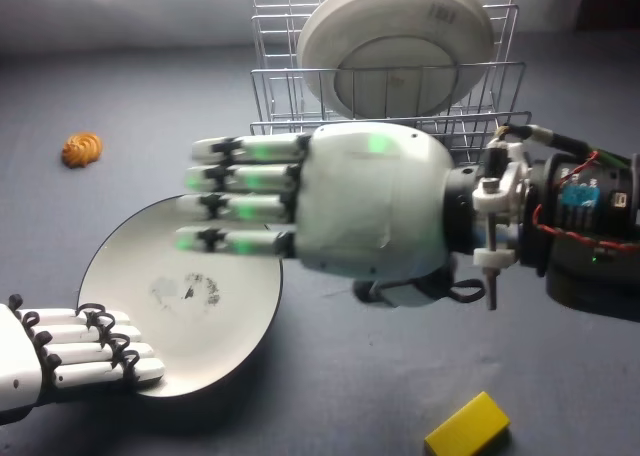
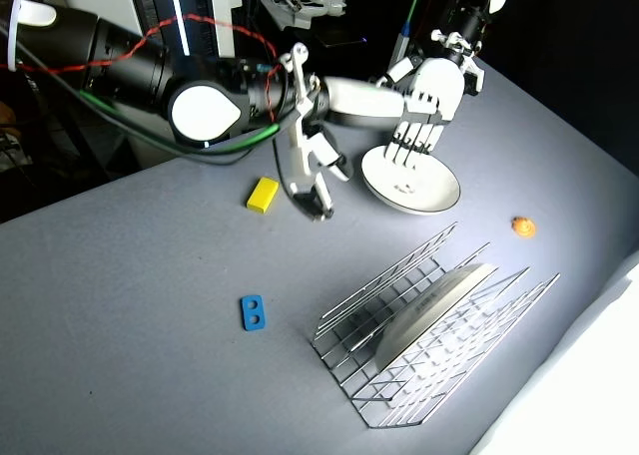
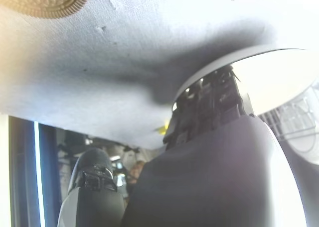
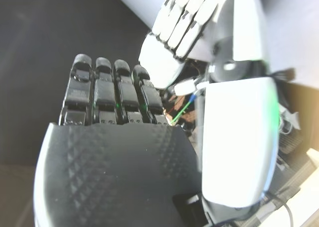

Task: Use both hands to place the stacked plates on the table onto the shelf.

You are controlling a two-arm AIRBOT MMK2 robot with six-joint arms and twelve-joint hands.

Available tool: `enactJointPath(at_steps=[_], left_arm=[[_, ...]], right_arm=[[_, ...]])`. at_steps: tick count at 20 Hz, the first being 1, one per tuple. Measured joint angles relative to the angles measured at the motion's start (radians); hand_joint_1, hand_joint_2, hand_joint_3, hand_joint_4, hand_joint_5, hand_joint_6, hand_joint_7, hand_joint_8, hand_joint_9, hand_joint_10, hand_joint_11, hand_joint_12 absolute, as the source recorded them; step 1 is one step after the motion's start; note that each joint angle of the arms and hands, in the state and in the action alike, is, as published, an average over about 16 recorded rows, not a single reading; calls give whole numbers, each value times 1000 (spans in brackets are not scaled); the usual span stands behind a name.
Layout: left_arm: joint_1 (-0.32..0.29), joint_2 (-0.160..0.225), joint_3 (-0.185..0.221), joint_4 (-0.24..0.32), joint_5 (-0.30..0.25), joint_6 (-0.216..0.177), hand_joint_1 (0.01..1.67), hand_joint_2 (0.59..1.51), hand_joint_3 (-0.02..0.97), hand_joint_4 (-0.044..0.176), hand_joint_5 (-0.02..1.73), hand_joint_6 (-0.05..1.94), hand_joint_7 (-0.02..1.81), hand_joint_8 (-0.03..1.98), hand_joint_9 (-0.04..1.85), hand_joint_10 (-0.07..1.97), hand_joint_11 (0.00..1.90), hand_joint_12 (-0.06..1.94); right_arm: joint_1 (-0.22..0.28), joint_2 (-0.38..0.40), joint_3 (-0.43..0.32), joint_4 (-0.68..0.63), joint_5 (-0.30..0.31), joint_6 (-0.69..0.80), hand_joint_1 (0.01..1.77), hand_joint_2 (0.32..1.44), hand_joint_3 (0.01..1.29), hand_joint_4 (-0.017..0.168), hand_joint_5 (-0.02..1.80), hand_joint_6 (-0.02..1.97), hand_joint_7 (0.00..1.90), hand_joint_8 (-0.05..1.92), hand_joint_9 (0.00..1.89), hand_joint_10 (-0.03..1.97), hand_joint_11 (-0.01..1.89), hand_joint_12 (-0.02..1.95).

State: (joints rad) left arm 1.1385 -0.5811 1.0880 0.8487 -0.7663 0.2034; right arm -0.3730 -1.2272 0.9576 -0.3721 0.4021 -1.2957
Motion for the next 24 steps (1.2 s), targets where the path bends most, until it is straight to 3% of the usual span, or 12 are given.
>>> enactJointPath(at_steps=[11,19,24], left_arm=[[4,1,1,-36,1,5,13,1102,11,-5,-4,-10,1,-3,-8,-4,14,-36],[-67,11,17,-45,-10,4,13,1103,11,0,4,4,12,3,7,3,14,-13],[-123,17,37,-43,11,5,13,1101,11,1,11,13,17,6,15,7,14,2]], right_arm=[[-51,-23,64,20,0,-21,1094,873,12,4,22,31,10,23,13,3,14,-8],[-55,-30,80,33,9,-31,1096,882,11,4,21,31,10,23,13,3,14,-9],[-55,-30,80,32,11,-33,1099,889,11,4,21,31,10,24,13,4,13,-9]])
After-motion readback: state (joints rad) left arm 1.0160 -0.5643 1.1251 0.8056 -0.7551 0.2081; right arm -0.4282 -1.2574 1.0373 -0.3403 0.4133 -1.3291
